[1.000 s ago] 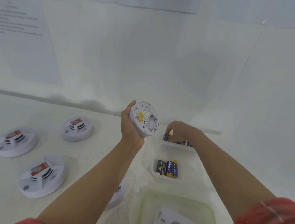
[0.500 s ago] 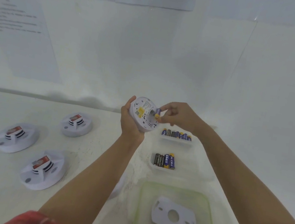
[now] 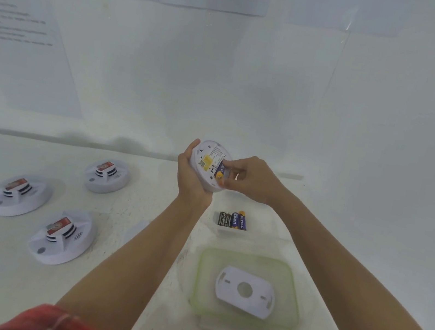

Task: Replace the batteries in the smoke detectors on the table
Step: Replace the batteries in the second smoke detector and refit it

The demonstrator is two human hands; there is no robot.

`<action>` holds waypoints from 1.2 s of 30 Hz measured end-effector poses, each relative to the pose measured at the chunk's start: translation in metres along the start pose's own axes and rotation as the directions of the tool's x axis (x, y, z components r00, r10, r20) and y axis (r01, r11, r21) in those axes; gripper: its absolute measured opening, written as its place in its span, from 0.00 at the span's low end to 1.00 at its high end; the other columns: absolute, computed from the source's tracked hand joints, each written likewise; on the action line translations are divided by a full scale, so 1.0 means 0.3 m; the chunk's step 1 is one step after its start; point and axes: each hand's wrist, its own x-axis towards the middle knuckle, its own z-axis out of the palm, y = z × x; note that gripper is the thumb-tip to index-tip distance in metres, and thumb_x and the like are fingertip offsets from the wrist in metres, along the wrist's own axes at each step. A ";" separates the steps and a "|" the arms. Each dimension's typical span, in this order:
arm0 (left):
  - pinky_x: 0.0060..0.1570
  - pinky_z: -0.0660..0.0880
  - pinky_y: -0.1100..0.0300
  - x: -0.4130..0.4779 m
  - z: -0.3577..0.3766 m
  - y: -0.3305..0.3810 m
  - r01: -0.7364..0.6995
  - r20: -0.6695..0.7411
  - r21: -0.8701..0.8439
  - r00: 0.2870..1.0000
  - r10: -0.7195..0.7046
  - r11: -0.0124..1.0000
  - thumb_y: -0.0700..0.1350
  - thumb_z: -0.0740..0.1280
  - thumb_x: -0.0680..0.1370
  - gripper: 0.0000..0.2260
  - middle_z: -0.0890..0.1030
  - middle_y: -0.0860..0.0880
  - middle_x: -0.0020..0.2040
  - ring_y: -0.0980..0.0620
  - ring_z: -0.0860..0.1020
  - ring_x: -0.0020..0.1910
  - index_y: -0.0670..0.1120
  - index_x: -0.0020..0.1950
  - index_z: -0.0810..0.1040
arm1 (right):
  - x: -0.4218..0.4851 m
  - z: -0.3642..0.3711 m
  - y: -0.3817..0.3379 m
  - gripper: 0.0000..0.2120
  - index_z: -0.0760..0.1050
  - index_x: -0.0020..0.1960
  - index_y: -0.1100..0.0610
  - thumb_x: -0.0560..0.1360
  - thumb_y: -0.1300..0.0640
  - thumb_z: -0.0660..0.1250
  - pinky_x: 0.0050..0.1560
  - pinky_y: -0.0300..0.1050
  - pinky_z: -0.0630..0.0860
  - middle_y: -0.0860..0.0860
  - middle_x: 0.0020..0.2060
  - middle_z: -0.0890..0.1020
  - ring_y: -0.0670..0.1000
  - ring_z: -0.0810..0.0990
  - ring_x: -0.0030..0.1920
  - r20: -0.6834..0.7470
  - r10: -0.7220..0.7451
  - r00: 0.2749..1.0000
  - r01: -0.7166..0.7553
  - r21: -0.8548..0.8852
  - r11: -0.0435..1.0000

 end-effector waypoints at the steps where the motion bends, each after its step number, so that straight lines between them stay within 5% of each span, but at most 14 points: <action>1: 0.56 0.74 0.48 -0.003 0.002 0.000 0.003 0.008 0.001 1.000 -0.003 1.000 0.54 0.59 0.76 0.26 0.74 0.43 0.62 0.42 0.74 0.57 0.49 0.73 0.66 | -0.002 0.002 -0.004 0.22 0.74 0.65 0.59 0.72 0.57 0.70 0.37 0.27 0.66 0.53 0.42 0.80 0.38 0.71 0.31 0.002 -0.003 1.000 0.003 0.011 1.000; 5: 0.59 0.71 0.48 -0.014 0.014 0.004 0.025 0.038 -0.010 0.999 -0.025 1.000 0.54 0.58 0.76 0.26 0.74 0.43 0.59 0.43 0.74 0.56 0.47 0.73 0.66 | -0.010 0.007 -0.014 0.23 0.69 0.69 0.60 0.75 0.55 0.67 0.40 0.29 0.65 0.53 0.41 0.76 0.46 0.72 0.39 0.034 -0.001 0.999 0.002 -0.009 1.000; 9: 0.56 0.72 0.49 -0.010 0.006 0.006 0.011 0.018 0.004 1.000 -0.011 1.000 0.55 0.60 0.75 0.27 0.74 0.44 0.59 0.43 0.74 0.56 0.48 0.73 0.66 | -0.019 0.011 -0.020 0.18 0.78 0.59 0.63 0.70 0.60 0.72 0.37 0.23 0.68 0.58 0.45 0.83 0.44 0.75 0.36 -0.118 0.011 0.993 0.004 0.124 0.992; 14: 0.54 0.69 0.51 -0.039 0.040 0.007 0.039 0.054 -0.026 0.998 -0.037 0.999 0.54 0.61 0.75 0.16 0.73 0.45 0.52 0.46 0.73 0.48 0.47 0.58 0.73 | -0.014 0.038 -0.023 0.12 0.83 0.47 0.65 0.64 0.63 0.77 0.40 0.33 0.75 0.58 0.40 0.85 0.41 0.79 0.33 -0.273 0.057 0.960 0.029 0.303 0.952; 17: 0.51 0.69 0.52 -0.047 0.056 0.022 0.061 0.089 -0.028 0.994 -0.059 0.998 0.54 0.59 0.76 0.14 0.74 0.46 0.46 0.47 0.73 0.45 0.46 0.54 0.73 | -0.010 0.049 -0.022 0.11 0.83 0.46 0.64 0.65 0.62 0.77 0.35 0.31 0.70 0.49 0.33 0.81 0.41 0.74 0.30 -0.309 0.054 0.950 0.056 0.338 0.940; 25: 0.42 0.72 0.56 -0.044 0.036 0.033 0.049 0.080 -0.015 0.996 -0.047 0.999 0.55 0.59 0.74 0.16 0.73 0.46 0.48 0.47 0.74 0.43 0.48 0.58 0.72 | 0.007 0.040 -0.008 0.10 0.82 0.50 0.65 0.68 0.64 0.73 0.37 0.25 0.68 0.51 0.39 0.80 0.39 0.74 0.33 -0.241 -0.035 0.970 0.094 0.239 0.966; 29: 0.45 0.72 0.53 -0.033 0.037 0.033 0.045 0.088 -0.025 0.995 -0.043 0.999 0.55 0.60 0.73 0.17 0.74 0.46 0.51 0.46 0.73 0.47 0.51 0.60 0.71 | 0.027 0.034 -0.008 0.10 0.83 0.47 0.65 0.66 0.64 0.75 0.32 0.26 0.69 0.50 0.34 0.81 0.36 0.75 0.28 -0.216 0.027 0.976 0.037 0.284 0.958; 32: 0.48 0.70 0.52 -0.035 0.029 0.045 0.049 0.078 0.003 0.996 -0.049 0.999 0.55 0.57 0.75 0.16 0.74 0.46 0.47 0.47 0.73 0.45 0.48 0.57 0.72 | 0.041 0.030 -0.017 0.09 0.83 0.48 0.65 0.68 0.64 0.75 0.30 0.26 0.70 0.57 0.41 0.84 0.38 0.76 0.29 -0.169 0.007 0.986 0.030 0.217 0.976; 34: 0.52 0.70 0.50 -0.030 0.018 0.060 0.015 0.041 0.033 0.999 -0.016 0.999 0.55 0.57 0.75 0.21 0.74 0.44 0.51 0.45 0.73 0.48 0.47 0.64 0.72 | 0.054 0.017 -0.020 0.10 0.82 0.51 0.64 0.70 0.64 0.72 0.35 0.29 0.73 0.58 0.45 0.84 0.42 0.78 0.35 -0.116 -0.025 0.993 0.042 0.152 0.988; 36: 0.56 0.71 0.49 -0.009 0.006 0.082 -0.063 -0.020 0.052 0.998 0.064 0.997 0.54 0.56 0.76 0.25 0.73 0.45 0.57 0.44 0.73 0.54 0.46 0.72 0.66 | 0.076 -0.006 -0.005 0.10 0.82 0.52 0.63 0.71 0.66 0.70 0.47 0.43 0.77 0.59 0.48 0.83 0.53 0.81 0.44 -0.131 0.001 0.991 0.020 0.164 0.986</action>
